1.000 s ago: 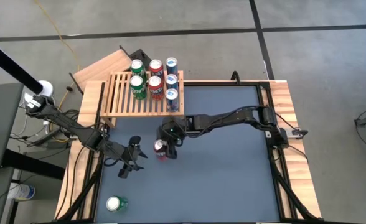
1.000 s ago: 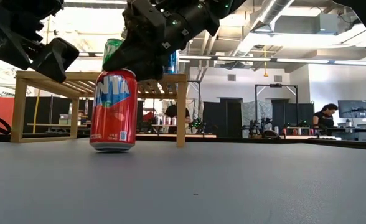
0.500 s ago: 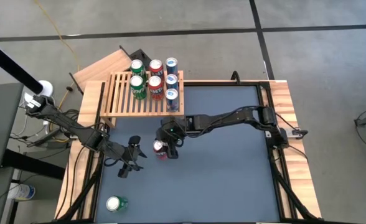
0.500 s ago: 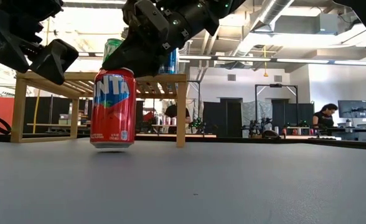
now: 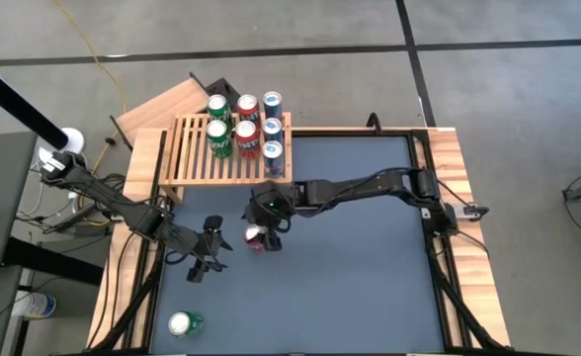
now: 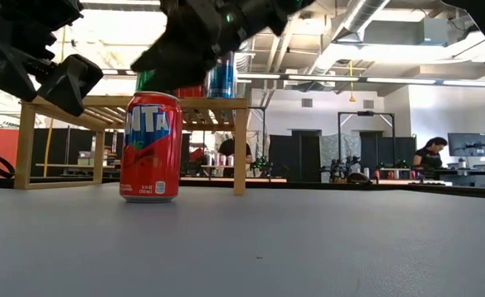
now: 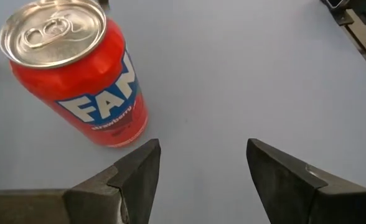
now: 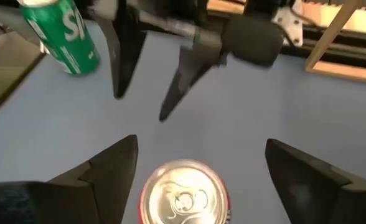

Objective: Place canned beverage on shelf
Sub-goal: Put the red soda can on the shelf aligned with the other red soda cans

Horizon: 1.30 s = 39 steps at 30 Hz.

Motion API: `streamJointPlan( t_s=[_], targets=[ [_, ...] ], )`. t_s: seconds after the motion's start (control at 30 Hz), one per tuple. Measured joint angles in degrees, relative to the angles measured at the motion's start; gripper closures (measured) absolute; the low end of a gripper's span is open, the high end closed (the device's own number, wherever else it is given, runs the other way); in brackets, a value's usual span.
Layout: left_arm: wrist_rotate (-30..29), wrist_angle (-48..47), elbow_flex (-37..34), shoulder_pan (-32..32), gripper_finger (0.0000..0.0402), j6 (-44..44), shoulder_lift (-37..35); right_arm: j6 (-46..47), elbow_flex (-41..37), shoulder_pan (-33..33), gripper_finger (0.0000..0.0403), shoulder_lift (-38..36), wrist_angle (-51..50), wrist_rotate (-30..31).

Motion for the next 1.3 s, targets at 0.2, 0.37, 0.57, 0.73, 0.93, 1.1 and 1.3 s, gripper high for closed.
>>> streamJointPlan(
  t_s=[0.2,0.37,0.57,0.73,0.93,1.1,1.3],
  targets=[
    [-3.5,-0.9,0.0,0.0,0.0172,0.0,0.0,-1.1,12.5,-0.2,0.0057,0.0,-17.2,0.5],
    [-10.9,-5.8,0.0,0.0,0.0172,-3.6,0.0,-4.2,20.8,2.1,0.0065,0.0,-32.5,5.9],
    [-17.4,-1.2,-3.6,0.1,0.0172,-0.5,0.0,-4.5,24.2,5.2,0.0071,-0.5,-46.1,9.8],
    [-16.4,11.2,-10.0,2.1,0.0172,2.3,-0.1,-1.5,24.1,6.6,0.0074,-0.7,-52.2,13.9],
    [-8.9,25.9,-16.0,5.9,0.0172,4.3,-0.1,0.0,24.1,7.5,0.0074,-0.7,-56.9,14.1],
    [-6.3,34.7,-20.9,11.0,0.0172,6.2,-0.1,0.8,22.6,7.5,0.0074,-0.7,-55.7,14.2],
    [2.4,45.6,-25.4,16.2,0.0172,6.2,0.0,2.1,20.9,8.5,0.0074,-0.8,-54.7,14.2]
  ],
)
